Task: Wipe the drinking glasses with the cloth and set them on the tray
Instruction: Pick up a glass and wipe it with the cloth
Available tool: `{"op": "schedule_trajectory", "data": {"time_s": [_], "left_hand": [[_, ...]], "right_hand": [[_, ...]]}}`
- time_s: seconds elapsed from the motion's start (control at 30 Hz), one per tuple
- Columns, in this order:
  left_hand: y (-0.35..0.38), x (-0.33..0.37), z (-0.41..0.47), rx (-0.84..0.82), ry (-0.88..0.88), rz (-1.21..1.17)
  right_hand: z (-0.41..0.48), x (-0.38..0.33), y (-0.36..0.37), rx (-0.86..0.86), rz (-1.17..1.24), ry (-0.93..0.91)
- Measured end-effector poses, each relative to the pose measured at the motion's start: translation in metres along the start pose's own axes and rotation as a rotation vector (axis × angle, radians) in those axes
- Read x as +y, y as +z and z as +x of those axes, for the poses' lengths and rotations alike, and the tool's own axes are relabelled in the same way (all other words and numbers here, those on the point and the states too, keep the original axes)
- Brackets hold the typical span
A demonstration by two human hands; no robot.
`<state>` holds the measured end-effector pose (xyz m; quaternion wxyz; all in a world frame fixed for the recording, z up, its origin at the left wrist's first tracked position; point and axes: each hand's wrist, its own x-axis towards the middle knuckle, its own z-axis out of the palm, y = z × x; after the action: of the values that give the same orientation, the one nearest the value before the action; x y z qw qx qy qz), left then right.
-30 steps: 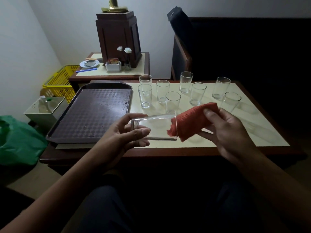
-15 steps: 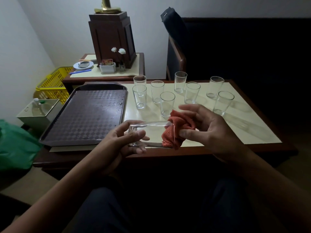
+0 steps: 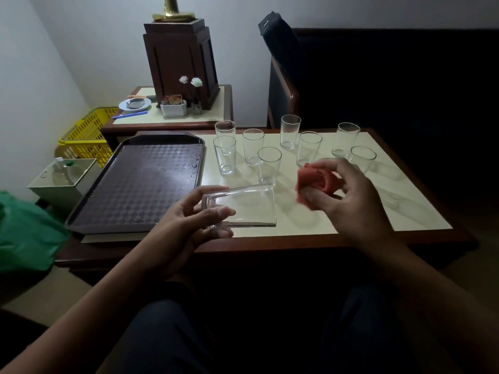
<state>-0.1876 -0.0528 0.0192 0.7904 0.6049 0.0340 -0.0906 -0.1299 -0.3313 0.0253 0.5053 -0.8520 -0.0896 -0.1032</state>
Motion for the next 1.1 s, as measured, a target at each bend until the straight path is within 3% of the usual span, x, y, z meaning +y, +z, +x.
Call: {"op": "schedule_trajectory", "data": {"time_s": [0.07, 0.2, 0.33, 0.43, 0.6, 0.73, 0.9, 1.0, 1.1], "left_hand": [[0.002, -0.001, 0.001, -0.010, -0.018, -0.030], [0.010, -0.005, 0.002, -0.009, -0.031, -0.068], [0.006, -0.007, 0.004, 0.061, -0.026, -0.062], [0.002, -0.005, 0.005, 0.066, -0.027, -0.091], [-0.006, 0.000, -0.001, -0.173, 0.029, -0.036], [0.004, 0.001, -0.008, -0.201, 0.106, 0.148], [0.004, -0.002, -0.004, -0.141, 0.063, 0.191], [0.008, -0.006, 0.001, -0.057, -0.008, 0.083], [0.008, -0.007, 0.004, -0.042, -0.032, 0.025]], "right_hand": [[-0.006, -0.001, 0.001, -0.028, -0.054, -0.062], [-0.020, -0.008, 0.018, -0.156, 0.010, 0.026], [-0.020, -0.009, 0.020, -0.388, 0.420, 0.142], [-0.020, -0.012, 0.017, -0.432, 0.428, 0.085], [-0.014, -0.010, 0.015, -0.372, 0.516, 0.193], [-0.024, -0.014, 0.026, -0.547, 0.484, 0.240], [-0.022, -0.002, 0.036, -0.416, 0.437, 0.257], [-0.019, 0.002, 0.029, -0.195, 0.150, 0.065], [-0.023, 0.002, 0.024, -0.136, 0.031, -0.120]]}}
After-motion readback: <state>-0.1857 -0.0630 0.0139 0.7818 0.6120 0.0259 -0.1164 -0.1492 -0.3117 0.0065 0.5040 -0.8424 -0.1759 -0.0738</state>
